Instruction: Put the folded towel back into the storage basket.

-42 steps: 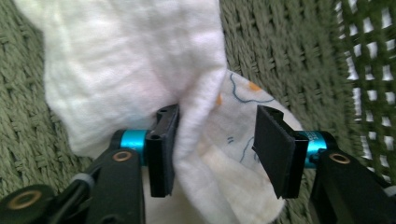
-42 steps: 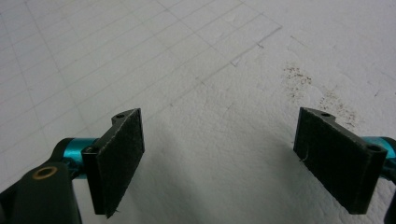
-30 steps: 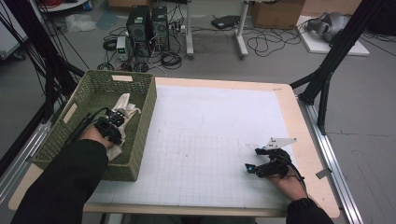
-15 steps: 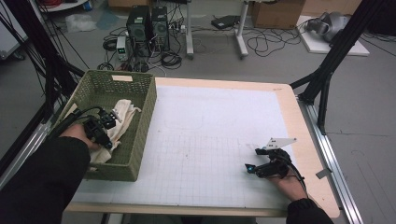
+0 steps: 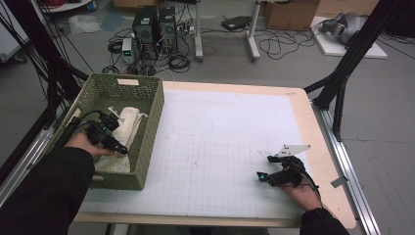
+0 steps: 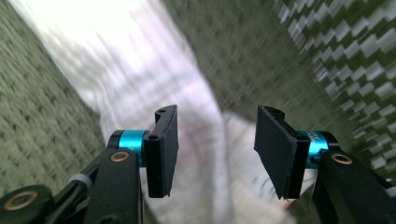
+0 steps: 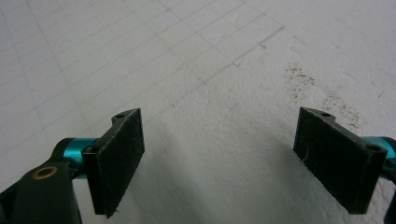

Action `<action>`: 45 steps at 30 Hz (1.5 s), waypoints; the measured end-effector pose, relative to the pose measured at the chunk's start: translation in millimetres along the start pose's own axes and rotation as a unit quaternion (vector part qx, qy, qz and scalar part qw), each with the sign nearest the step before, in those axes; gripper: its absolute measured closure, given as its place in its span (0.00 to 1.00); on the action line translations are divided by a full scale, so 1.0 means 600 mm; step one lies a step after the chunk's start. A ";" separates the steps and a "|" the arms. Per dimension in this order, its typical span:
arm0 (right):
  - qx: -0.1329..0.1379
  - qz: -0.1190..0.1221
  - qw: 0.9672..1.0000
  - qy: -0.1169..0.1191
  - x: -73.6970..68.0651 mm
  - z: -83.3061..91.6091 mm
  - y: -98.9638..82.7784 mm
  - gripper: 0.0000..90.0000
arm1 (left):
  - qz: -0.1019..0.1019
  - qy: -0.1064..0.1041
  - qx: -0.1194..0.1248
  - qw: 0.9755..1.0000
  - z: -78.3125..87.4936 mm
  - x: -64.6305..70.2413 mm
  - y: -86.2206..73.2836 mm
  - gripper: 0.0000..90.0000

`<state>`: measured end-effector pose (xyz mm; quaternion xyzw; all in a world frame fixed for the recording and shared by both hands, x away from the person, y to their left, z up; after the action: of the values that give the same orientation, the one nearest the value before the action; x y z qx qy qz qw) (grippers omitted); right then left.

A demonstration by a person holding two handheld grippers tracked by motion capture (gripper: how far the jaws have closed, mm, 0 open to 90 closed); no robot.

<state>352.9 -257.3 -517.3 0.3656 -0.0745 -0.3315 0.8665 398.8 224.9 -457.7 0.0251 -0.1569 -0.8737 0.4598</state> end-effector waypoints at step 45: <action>0.001 0.004 1.000 0.003 -0.001 -0.003 0.004 0.18 | -0.026 -0.061 -0.092 0.994 -0.048 0.029 -0.040 0.90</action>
<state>354.4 -255.0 -517.0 0.3670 -0.0732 -0.3272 0.8677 375.1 216.6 -490.7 -0.0671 -0.1031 -0.8958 0.4271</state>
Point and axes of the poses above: each handheld gripper's, and its own axes: z roughly backward along the jaws, y roughly out of its top, x roughly to its right, the point moved 10 cm from there along -z, roughly forward along the jaws, and after that the axes turned 4 degrees about -x, right-handed, at the moved point
